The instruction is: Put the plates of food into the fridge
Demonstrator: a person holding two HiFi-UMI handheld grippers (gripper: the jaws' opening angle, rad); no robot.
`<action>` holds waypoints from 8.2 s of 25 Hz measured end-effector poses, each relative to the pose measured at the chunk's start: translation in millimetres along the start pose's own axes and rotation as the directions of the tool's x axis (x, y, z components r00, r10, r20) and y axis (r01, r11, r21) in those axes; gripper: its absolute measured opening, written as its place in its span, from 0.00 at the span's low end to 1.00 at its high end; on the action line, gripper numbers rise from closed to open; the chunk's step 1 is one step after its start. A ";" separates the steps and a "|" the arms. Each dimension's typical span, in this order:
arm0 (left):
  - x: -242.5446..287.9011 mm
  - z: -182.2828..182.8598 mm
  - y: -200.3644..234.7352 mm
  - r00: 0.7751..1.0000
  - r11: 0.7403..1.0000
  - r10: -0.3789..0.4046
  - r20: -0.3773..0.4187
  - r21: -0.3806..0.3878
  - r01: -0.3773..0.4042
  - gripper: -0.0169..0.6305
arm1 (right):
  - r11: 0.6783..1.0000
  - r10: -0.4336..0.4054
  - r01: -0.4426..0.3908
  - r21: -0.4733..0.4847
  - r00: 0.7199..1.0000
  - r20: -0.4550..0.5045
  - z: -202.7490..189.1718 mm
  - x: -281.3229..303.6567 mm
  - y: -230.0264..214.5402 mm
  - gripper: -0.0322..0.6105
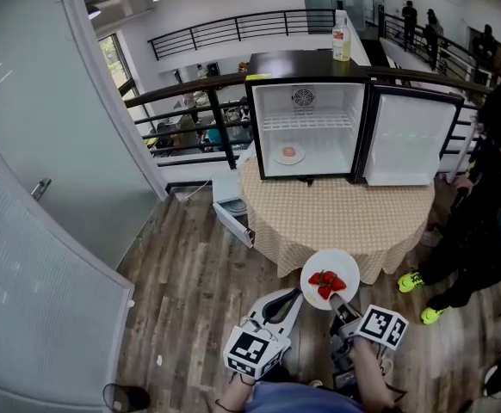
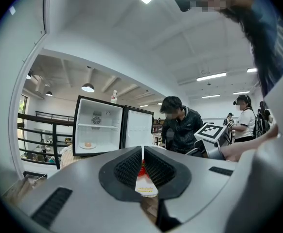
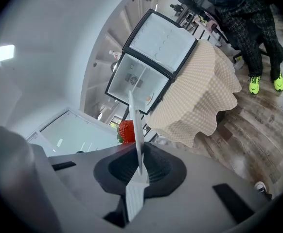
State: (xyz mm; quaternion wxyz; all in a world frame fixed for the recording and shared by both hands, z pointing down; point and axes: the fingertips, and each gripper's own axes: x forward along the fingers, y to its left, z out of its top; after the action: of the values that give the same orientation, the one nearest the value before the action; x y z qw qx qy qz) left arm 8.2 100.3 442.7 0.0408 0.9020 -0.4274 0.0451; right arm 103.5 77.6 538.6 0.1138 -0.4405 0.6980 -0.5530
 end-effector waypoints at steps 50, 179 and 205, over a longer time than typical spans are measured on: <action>192.4 3.6 231.4 0.997 0.992 0.050 -0.058 -0.114 -0.056 0.05 | 0.999 -0.027 0.026 0.037 1.000 0.014 186.8 228.5 15.7 0.10; 316.4 30.2 265.0 0.996 0.995 -0.036 -0.077 -0.094 0.029 0.05 | 0.874 0.048 -0.058 -0.482 0.998 -0.033 272.5 293.5 60.5 0.18; 263.0 -34.1 192.2 0.967 0.989 0.026 -0.253 -0.134 -0.061 0.05 | 0.882 -0.033 -0.052 -0.469 0.985 -0.171 206.8 231.8 -17.3 0.16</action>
State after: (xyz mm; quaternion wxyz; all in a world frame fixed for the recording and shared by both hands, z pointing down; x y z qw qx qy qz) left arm 23.5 -219.0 513.8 0.1571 0.8743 -0.4406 0.1295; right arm 109.7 -233.0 554.8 -0.0554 -0.4013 0.8210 -0.4023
